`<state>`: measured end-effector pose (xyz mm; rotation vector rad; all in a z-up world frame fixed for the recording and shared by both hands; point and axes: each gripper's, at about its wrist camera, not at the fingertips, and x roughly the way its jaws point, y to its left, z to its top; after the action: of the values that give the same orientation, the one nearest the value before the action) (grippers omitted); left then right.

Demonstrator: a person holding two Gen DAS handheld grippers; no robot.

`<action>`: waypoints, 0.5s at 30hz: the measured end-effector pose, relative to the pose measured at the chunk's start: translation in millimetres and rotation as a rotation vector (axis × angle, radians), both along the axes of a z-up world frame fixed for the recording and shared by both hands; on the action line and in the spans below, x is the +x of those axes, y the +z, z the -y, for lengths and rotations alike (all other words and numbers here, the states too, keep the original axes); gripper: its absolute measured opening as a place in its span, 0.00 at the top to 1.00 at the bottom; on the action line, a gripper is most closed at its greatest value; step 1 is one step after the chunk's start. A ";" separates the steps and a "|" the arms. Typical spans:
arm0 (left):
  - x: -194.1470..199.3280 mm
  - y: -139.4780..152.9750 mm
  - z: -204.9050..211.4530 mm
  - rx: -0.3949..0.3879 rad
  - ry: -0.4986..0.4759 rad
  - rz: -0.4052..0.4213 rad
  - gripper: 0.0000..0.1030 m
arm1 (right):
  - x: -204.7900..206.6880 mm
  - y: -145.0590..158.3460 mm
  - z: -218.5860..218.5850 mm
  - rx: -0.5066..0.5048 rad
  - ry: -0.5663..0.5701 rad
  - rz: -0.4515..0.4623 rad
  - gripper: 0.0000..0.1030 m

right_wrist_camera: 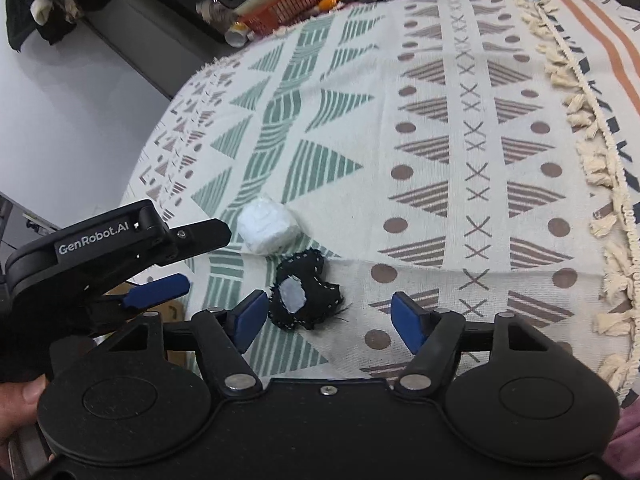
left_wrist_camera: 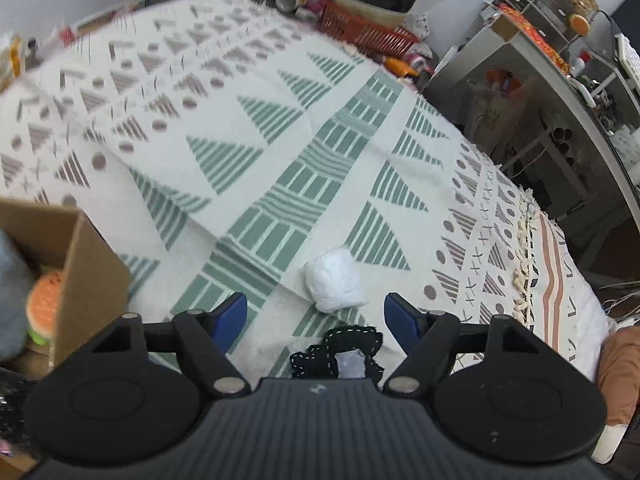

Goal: Organize soft objects
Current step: 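Move both tools toward the white plastic bag and black felt patch, then grasp the white plastic bag with the left tool while the right tool grasps the black felt patch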

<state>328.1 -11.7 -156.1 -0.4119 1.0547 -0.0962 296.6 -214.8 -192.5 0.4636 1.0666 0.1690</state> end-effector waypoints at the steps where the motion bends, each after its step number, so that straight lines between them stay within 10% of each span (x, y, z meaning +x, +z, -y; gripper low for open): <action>1: 2.2 -4.2 -2.3 -0.015 0.004 -0.007 0.31 | 1.5 -1.6 -1.5 -0.003 0.004 -0.003 0.35; 15: 32.5 -35.3 -5.0 -0.162 -0.039 -0.023 0.33 | 26.3 -28.0 -32.3 -0.072 0.095 -0.015 0.38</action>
<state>360.6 -6.7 -191.5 -0.5402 1.0819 -0.2125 322.9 -182.5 -220.5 0.3501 1.1064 0.2105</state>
